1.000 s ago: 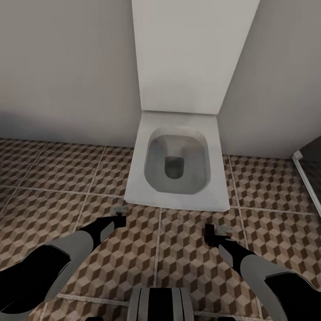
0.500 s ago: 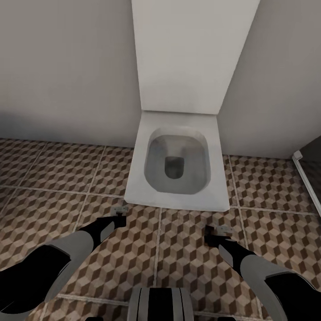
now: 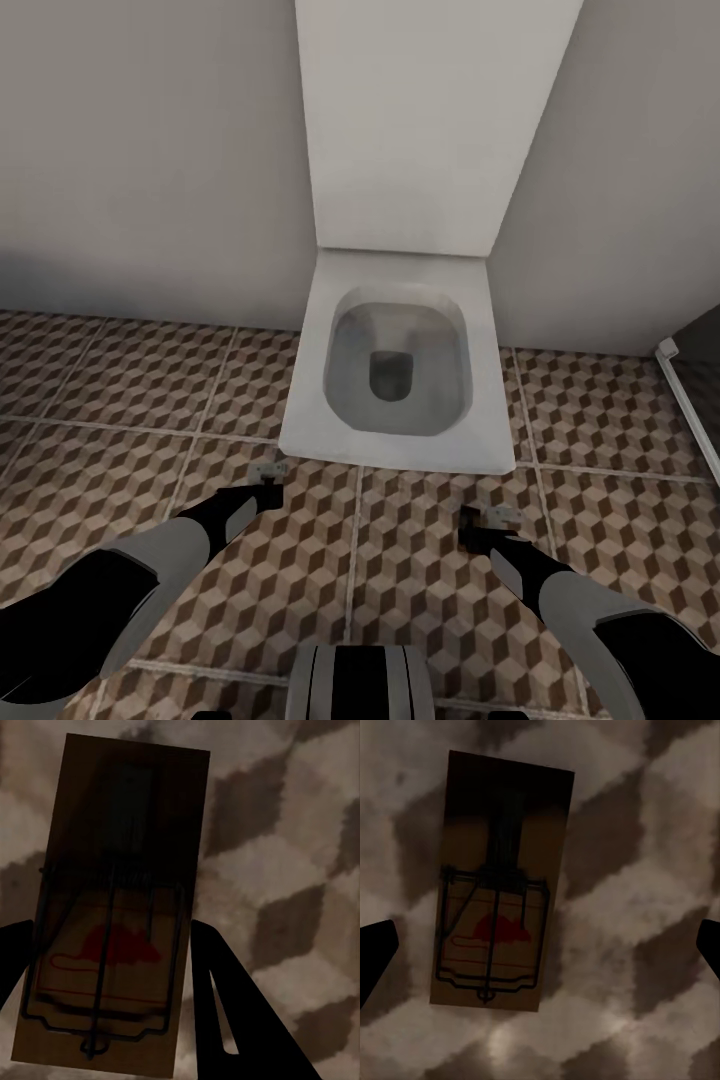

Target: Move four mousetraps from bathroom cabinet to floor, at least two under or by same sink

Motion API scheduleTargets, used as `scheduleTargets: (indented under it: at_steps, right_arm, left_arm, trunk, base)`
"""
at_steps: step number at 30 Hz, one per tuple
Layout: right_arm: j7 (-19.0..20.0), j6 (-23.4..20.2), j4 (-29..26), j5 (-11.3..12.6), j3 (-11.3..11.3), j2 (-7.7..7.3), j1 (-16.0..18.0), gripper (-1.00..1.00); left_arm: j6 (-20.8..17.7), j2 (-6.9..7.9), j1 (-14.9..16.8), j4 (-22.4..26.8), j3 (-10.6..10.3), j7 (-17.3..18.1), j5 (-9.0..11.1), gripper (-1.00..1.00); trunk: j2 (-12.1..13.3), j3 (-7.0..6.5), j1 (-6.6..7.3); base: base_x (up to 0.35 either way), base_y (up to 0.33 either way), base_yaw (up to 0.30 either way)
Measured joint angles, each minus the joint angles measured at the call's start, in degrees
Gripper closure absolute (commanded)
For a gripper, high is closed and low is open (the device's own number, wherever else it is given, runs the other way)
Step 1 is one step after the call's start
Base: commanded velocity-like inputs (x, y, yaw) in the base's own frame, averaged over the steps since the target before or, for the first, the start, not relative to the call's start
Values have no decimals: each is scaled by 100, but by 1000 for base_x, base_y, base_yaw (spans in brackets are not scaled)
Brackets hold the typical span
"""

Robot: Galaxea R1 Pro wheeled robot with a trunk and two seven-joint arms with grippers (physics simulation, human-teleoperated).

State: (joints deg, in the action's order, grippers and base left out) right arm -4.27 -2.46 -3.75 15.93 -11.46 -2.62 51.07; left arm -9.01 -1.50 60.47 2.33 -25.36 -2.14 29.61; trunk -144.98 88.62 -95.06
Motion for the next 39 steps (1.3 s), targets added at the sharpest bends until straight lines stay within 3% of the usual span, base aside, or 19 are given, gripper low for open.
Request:
scheduleTargets:
  at_steps: [2,3,26,39]
  right_arm:
    - [0,0,0,0,0,0,0,-100]
    - [0,0,0,0,0,0,0,-100]
    - [0,0,3,-4,0,0,0,-100]
    - [0,0,8,-3,0,0,0,-100]
  left_arm:
    - [0,0,0,0,0,-3,0,100]
    - [0,0,0,1,0,-4,0,-100]
    - [0,0,0,-6,2,-32,-20,-100]
    - [-7,2,0,-3,2,-30,-20,-100]
  trunk:
    - [0,0,0]
    - [0,0,0]
    - [0,0,0]
    - [16,-266,31]
  base:
    - [0,0,0]
    - [0,0,0]
    - [0,0,0]
    - [0,0,0]
